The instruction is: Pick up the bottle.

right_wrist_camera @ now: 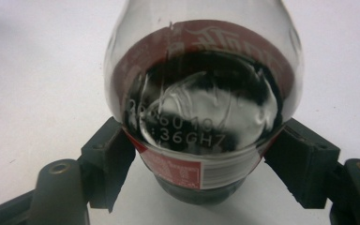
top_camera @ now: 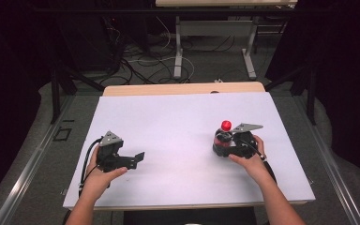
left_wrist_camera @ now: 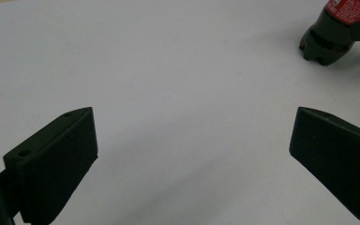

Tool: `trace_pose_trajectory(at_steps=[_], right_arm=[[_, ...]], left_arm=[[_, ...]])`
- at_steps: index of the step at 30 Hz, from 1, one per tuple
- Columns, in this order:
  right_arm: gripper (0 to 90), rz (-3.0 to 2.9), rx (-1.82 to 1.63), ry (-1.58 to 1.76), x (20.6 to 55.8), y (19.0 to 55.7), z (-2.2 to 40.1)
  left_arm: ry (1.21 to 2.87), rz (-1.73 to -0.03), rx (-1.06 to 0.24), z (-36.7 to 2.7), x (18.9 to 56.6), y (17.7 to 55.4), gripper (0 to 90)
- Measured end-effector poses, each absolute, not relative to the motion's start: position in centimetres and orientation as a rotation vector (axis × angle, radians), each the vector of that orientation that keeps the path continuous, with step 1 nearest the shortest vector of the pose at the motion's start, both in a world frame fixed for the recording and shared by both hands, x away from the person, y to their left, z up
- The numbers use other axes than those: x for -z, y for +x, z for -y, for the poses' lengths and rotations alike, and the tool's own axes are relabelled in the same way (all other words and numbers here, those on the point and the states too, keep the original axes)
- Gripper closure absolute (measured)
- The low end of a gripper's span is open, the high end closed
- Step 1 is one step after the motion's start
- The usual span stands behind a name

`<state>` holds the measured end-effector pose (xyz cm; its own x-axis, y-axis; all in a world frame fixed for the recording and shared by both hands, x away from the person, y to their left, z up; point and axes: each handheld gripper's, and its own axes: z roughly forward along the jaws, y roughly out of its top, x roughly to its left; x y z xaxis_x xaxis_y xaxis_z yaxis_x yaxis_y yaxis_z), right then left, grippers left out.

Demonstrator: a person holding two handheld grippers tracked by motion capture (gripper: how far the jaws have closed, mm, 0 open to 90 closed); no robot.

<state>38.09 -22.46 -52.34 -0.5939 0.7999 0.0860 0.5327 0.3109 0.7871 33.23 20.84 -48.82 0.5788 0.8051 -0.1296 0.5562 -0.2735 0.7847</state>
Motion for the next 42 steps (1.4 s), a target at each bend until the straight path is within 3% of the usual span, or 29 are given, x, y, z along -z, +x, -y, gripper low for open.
trace_pose_trajectory(at_steps=[27,42], right_arm=[[27.4,-2.267,-1.095,1.169,54.7,38.5,21.9],[23.7,-2.234,-1.193,1.202,53.7,38.4,22.0]], left_arm=[[1.964,-1.101,-0.363,-20.9,49.2,33.4,1.3],[1.966,-1.105,-0.359,-20.7,49.4,33.4,1.3]])
